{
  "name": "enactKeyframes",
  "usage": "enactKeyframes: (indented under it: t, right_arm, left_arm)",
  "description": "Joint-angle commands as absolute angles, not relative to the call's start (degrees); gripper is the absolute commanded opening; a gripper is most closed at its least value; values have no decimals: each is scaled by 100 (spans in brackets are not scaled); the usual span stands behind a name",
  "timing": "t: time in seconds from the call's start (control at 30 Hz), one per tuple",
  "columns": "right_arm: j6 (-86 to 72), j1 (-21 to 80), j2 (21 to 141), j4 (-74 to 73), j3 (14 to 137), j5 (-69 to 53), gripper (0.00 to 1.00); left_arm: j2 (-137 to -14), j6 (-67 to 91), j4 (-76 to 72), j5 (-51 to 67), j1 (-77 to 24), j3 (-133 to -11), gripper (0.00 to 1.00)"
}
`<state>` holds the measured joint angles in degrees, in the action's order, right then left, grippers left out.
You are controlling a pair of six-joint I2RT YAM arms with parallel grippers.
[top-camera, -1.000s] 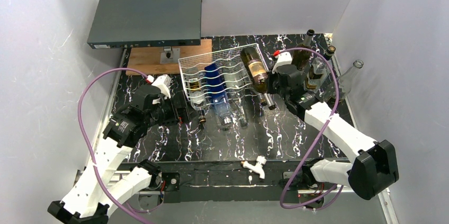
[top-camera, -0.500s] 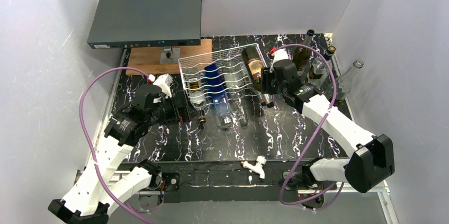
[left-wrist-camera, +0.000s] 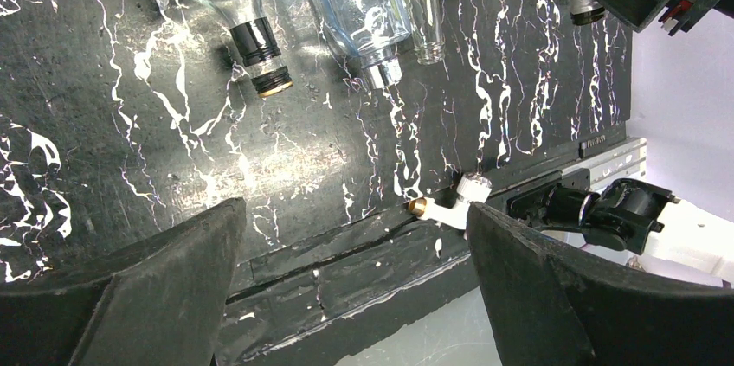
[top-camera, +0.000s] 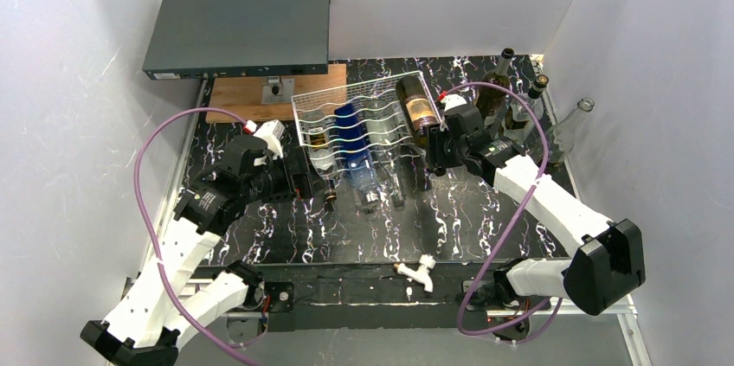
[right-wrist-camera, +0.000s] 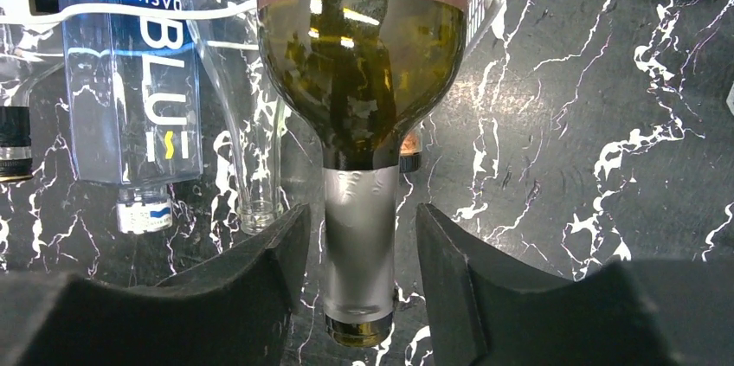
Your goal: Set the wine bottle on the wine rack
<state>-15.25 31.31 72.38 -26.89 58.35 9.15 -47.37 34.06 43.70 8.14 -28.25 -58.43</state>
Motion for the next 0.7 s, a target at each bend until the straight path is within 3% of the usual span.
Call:
enactKeyframes:
  t: [0.0,0.27,0.47,0.67]
  right_arm:
    - [-1641,3155,7239,-2329,5819,914,55]
    - [-1895,3155,7528,-1739,5952,976,42]
    - [-2269,3163,7614,-1416,5749,1138,39]
    - [-2189,3164,7621,-1262,5793,1228,53]
  left_arm:
    - [-4619,3368,4381,890,-2839,-5856,98]
    - [-4546,3419,4420,861,-2839,-5868,98]
    - [-4503,3456,4440,854,-2839,-5880,98]
    - [-4465,3462,4482,835,-2843,-5903,98]
